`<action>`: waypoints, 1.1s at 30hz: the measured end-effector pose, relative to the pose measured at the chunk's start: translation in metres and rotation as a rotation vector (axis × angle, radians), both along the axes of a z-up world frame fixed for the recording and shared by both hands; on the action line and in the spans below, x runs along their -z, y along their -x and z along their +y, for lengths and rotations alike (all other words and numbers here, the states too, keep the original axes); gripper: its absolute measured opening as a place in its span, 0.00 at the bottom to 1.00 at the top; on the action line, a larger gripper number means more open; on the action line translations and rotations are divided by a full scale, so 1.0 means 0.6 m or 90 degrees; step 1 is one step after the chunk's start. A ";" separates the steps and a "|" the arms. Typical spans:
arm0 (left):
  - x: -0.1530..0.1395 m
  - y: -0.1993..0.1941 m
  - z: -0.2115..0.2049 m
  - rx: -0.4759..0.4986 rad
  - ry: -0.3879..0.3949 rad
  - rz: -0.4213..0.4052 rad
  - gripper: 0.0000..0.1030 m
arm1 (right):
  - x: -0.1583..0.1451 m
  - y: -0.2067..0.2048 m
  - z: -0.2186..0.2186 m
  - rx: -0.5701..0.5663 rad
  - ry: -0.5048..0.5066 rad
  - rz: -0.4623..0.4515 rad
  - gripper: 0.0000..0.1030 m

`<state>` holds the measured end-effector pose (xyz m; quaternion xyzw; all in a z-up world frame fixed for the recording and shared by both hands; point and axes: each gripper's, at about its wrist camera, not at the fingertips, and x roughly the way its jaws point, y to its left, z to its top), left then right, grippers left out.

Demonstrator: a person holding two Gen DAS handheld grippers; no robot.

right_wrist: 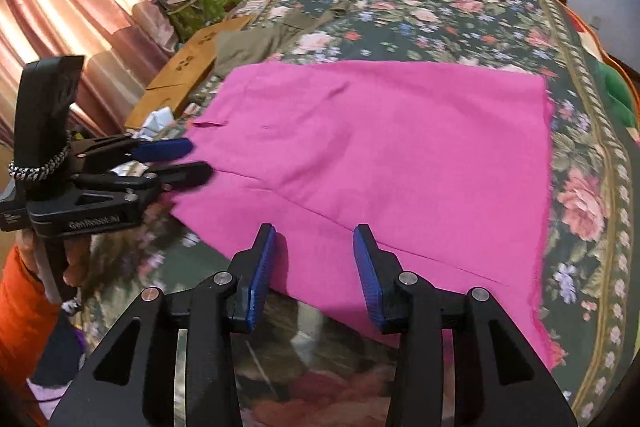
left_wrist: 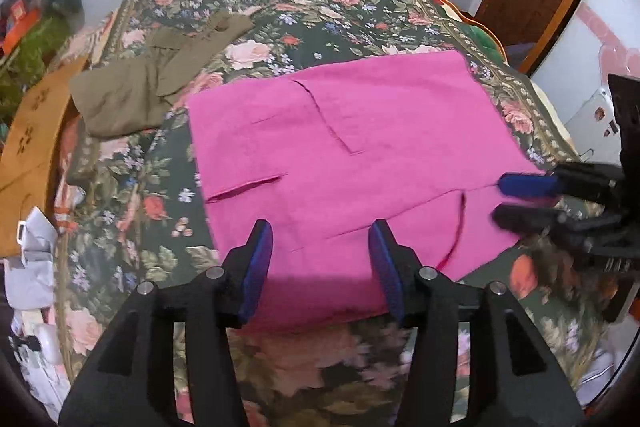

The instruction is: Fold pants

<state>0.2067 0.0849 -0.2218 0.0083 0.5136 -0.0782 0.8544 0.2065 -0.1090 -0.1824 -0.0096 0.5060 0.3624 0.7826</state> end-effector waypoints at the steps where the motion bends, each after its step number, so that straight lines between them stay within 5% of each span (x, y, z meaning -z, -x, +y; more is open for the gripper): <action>1: -0.001 0.004 0.005 -0.001 0.000 -0.002 0.50 | 0.003 -0.001 -0.011 0.007 0.003 0.002 0.37; 5: 0.001 0.016 0.025 -0.002 -0.012 -0.010 0.53 | 0.013 -0.003 -0.052 0.047 -0.002 0.021 0.42; 7: 0.002 0.019 0.036 -0.011 -0.009 -0.008 0.63 | 0.018 -0.003 -0.074 0.068 -0.003 0.028 0.42; 11: 0.006 0.023 0.057 -0.029 0.027 0.002 0.64 | 0.024 -0.001 -0.107 0.093 0.012 0.029 0.42; 25: -0.012 0.038 0.057 -0.071 0.018 0.014 0.64 | 0.021 0.010 -0.171 0.116 0.069 0.006 0.43; 33: -0.076 0.019 0.048 -0.067 -0.023 -0.044 0.64 | -0.019 -0.023 -0.187 0.144 0.054 -0.016 0.45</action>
